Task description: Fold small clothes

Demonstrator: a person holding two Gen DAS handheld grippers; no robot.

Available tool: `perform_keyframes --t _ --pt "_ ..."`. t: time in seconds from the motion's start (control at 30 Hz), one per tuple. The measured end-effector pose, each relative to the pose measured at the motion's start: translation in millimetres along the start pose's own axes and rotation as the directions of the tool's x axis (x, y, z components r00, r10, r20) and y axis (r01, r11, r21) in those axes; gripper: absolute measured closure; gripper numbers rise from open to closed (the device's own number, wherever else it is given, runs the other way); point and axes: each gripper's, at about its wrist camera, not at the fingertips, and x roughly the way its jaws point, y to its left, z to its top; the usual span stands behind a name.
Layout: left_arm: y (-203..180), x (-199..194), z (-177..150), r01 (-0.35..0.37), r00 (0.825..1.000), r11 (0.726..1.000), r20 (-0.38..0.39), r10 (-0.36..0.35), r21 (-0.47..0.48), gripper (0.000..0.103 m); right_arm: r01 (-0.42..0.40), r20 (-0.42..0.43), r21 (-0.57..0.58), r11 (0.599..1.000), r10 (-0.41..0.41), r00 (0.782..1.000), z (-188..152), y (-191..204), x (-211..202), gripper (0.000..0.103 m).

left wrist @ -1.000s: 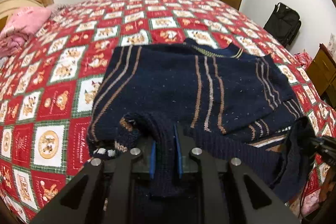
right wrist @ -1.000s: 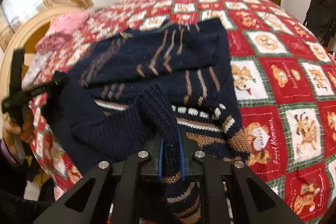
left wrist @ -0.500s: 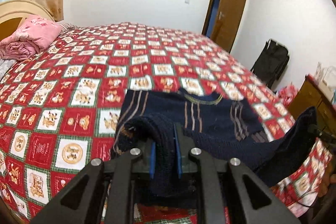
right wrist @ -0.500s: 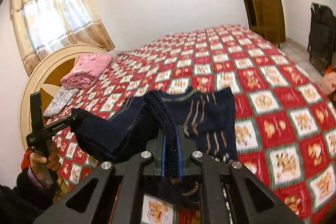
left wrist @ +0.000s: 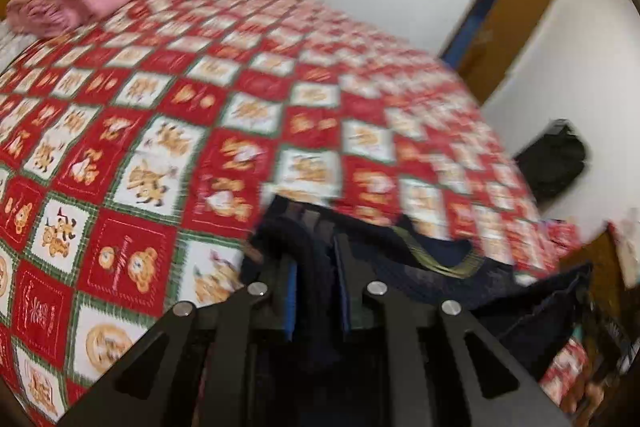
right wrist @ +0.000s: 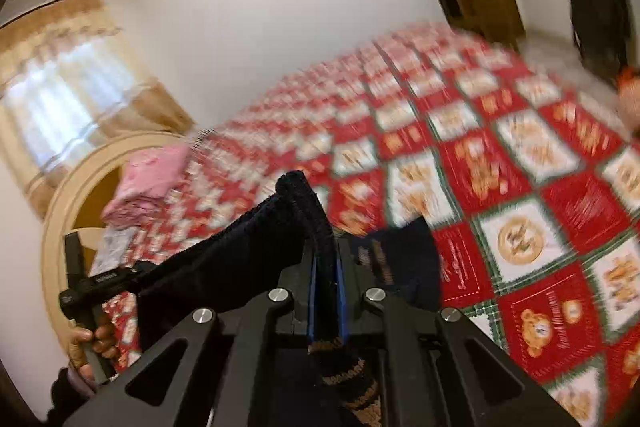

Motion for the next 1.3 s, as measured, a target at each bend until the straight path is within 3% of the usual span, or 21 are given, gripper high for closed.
perform_keyframes --t 0.07,0.17,0.43,0.6,0.7,0.73,0.77,0.8,0.87,0.93,1.0,1.1,1.17,1.3 --pt "7 33 3 -0.002 0.997 1.0 -0.073 0.001 -0.01 0.083 0.032 -0.062 0.024 0.999 -0.03 0.998 -9 -17 36 0.095" --pt "17 51 -1 0.033 0.994 0.999 -0.105 -0.035 -0.021 0.083 0.085 -0.082 -0.026 0.996 -0.086 0.993 -17 -23 56 0.095" --pt "22 34 21 0.189 0.976 0.979 -0.099 -0.195 -0.072 0.083 0.066 0.001 -0.03 0.997 -0.066 0.998 -4 -13 32 0.095" --pt "12 36 43 0.199 0.973 0.979 -0.108 -0.202 -0.041 0.082 0.104 0.057 0.0 0.995 -0.104 0.993 0 -15 25 0.095" --pt "18 49 47 0.245 0.949 0.966 -0.184 -0.257 -0.085 0.063 0.142 0.028 0.026 0.989 -0.143 0.989 -3 -27 38 0.095" --pt "22 52 47 0.234 0.948 0.967 -0.195 -0.25 -0.102 0.034 0.159 0.02 0.032 0.987 -0.16 0.987 -5 -31 42 0.095" --pt "28 53 47 0.217 0.953 0.969 -0.189 -0.236 -0.115 0.016 0.175 0.015 0.035 0.984 -0.175 0.984 -7 -35 46 0.095" --pt "35 51 46 0.214 0.958 0.968 -0.166 -0.234 -0.133 0.016 0.178 0.006 0.043 0.983 -0.178 0.984 -9 -41 50 0.095" --pt "49 44 45 0.267 0.943 0.949 -0.155 -0.293 -0.168 0.016 0.176 -0.017 0.068 0.982 -0.175 0.984 -13 -50 56 0.095" --pt "57 35 45 0.237 0.957 0.956 -0.125 -0.26 -0.172 0.016 0.177 -0.038 0.076 0.981 -0.174 0.984 -17 -55 62 0.095" --pt "61 24 41 0.137 0.985 0.982 -0.086 -0.148 -0.127 0.014 0.171 -0.053 0.074 0.982 -0.167 0.984 -20 -57 67 0.095" --pt "51 15 21 0.064 0.995 0.998 -0.077 -0.064 -0.004 0.014 0.138 -0.056 0.091 0.986 -0.133 0.99 -21 -58 69 0.094" --pt "40 7 5 0.039 0.998 0.996 -0.056 -0.035 0.085 0.014 0.12 -0.07 0.09 0.989 -0.114 0.991 -18 -56 67 0.094" --pt "11 -6 -40 0.017 0.999 0.96 -0.035 -0.007 0.279 0.014 0.055 -0.109 0.14 0.989 -0.04 0.993 -12 -53 40 0.094"
